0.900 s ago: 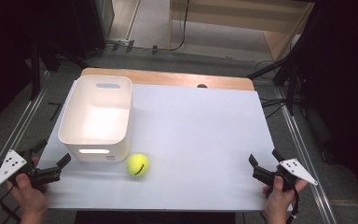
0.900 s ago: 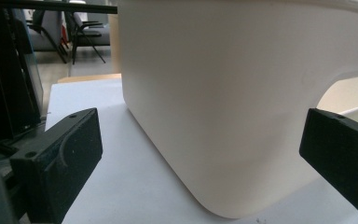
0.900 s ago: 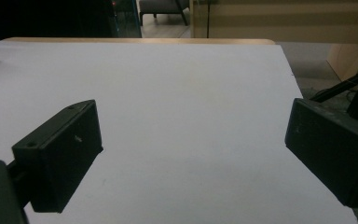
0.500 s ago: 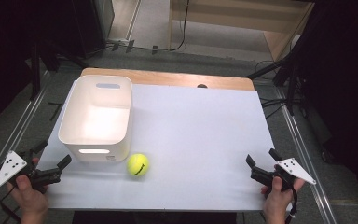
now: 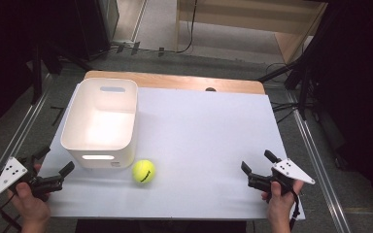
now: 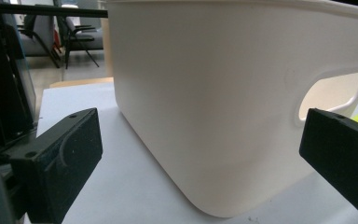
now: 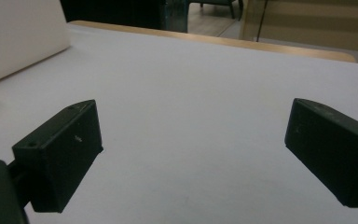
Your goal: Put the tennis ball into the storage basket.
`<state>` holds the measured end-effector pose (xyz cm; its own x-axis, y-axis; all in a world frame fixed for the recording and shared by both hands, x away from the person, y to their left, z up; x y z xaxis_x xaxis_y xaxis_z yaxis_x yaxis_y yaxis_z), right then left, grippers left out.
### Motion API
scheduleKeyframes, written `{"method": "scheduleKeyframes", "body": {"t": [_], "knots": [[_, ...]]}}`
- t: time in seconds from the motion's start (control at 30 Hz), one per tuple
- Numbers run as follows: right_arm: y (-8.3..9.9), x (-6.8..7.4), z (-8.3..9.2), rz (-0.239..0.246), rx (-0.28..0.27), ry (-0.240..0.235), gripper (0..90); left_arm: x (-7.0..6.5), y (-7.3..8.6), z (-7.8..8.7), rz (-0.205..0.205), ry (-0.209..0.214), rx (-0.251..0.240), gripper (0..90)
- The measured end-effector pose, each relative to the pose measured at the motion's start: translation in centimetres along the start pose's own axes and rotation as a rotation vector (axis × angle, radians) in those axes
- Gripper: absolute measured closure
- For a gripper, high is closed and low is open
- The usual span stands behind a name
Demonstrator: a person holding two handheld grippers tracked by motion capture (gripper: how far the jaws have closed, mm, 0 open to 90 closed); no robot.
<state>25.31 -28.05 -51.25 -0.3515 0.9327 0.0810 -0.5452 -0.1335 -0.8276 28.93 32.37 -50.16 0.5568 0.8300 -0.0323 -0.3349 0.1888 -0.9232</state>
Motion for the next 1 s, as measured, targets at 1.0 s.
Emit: {"method": "scheduleKeyframes", "body": {"t": [1.0], "knots": [[-5.0,9.3,-4.2,0.280,0.173,-0.265,0.0,-0.1,0.1,-0.2,-0.007,0.010,0.020,0.0]]}}
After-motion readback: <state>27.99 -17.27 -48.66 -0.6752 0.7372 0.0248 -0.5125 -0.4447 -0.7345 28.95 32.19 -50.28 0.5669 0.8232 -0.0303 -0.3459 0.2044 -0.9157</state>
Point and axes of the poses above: each handheld gripper's, and its own axes: z roughly backward along the jaws, y roughly out of its underside, x roughly to its left, the point moved 6 cm from there along -z, roughly forward along the jaws, and after that the axes turned 14 degrees about x, right-handed, at the moved point
